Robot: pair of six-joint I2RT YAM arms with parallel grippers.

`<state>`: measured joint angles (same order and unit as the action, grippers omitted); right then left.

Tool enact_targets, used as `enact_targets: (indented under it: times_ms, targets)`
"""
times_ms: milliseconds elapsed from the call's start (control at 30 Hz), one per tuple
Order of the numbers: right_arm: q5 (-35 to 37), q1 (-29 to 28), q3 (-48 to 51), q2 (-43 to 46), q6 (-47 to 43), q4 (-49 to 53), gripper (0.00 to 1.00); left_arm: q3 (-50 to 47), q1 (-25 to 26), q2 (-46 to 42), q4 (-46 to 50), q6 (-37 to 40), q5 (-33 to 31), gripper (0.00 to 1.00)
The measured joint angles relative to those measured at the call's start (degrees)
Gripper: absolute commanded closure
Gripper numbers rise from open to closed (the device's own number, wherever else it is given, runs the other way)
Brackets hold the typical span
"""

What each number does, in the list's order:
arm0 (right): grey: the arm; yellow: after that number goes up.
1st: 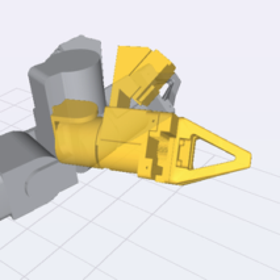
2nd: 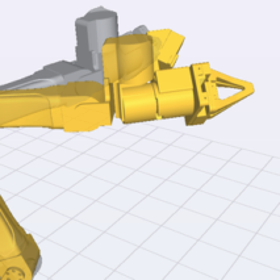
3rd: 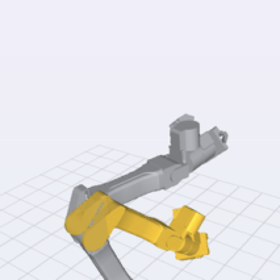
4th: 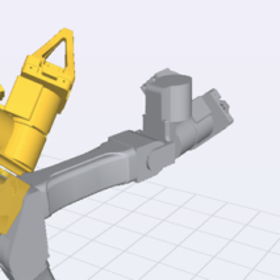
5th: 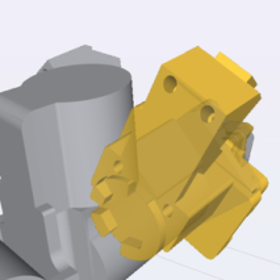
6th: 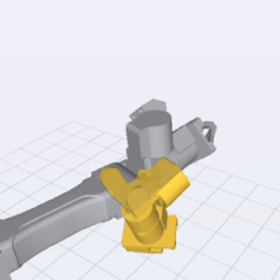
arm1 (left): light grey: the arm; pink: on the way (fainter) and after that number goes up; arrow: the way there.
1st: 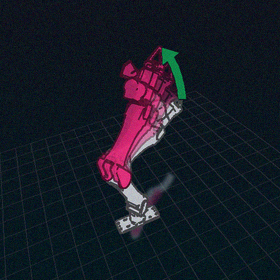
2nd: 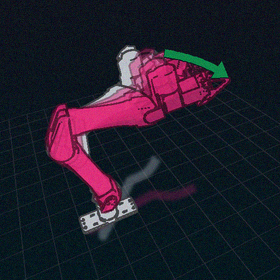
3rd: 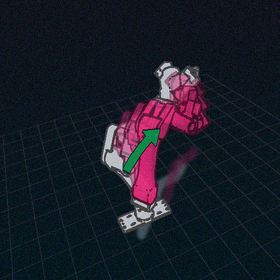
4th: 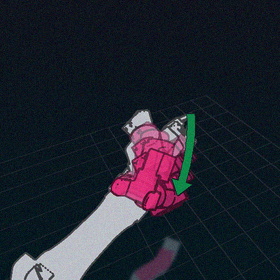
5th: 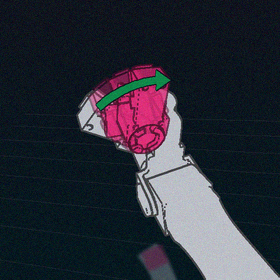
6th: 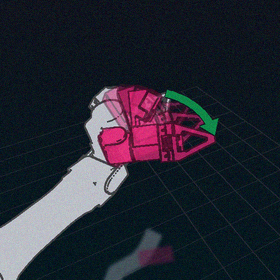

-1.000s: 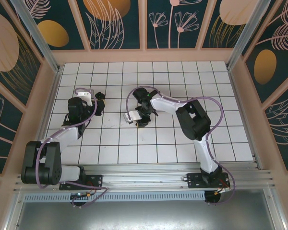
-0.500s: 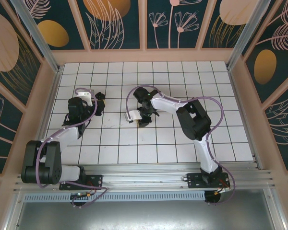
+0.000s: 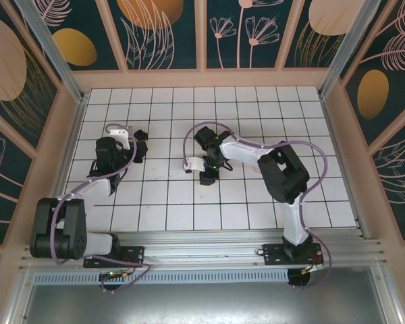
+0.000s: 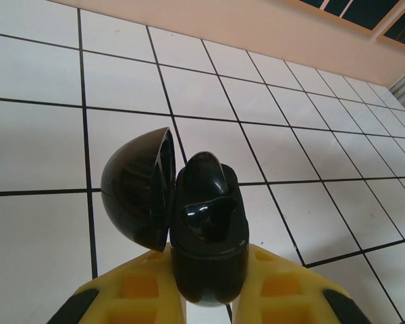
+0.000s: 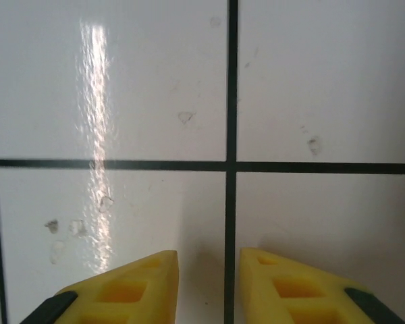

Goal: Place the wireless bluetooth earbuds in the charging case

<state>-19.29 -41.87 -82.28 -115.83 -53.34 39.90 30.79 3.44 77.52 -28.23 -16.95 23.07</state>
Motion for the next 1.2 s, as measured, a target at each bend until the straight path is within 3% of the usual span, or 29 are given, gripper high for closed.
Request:
enact_targets:
  times_ms: [267, 467, 633, 867, 1200]
  targets:
    - [0.20, 1.11, 4.11, 12.31, 25.40, -6.95, 0.67, 0.00, 0.02, 0.00, 0.00, 0.00, 0.00, 0.99]
    - [4.98, 1.84, 2.27, 12.68, 45.07, -3.54, 0.67, 0.00, 0.76, 0.00, -0.02, -0.02, 0.02, 0.99]
    - [7.52, 2.03, 1.27, 11.23, 55.91, 0.55, 0.67, 0.00, 1.03, 0.00, -0.02, -0.02, 0.02, 0.99]
    - [9.73, 1.46, -0.98, 4.92, 60.76, 4.90, 0.67, 0.00, 1.07, 0.00, -0.02, -0.02, 0.02, 0.99]
    - [13.11, -0.13, -5.14, 0.13, 60.46, 7.32, 0.64, 0.00, 1.18, 0.00, -0.02, 0.00, 0.02, 1.00]
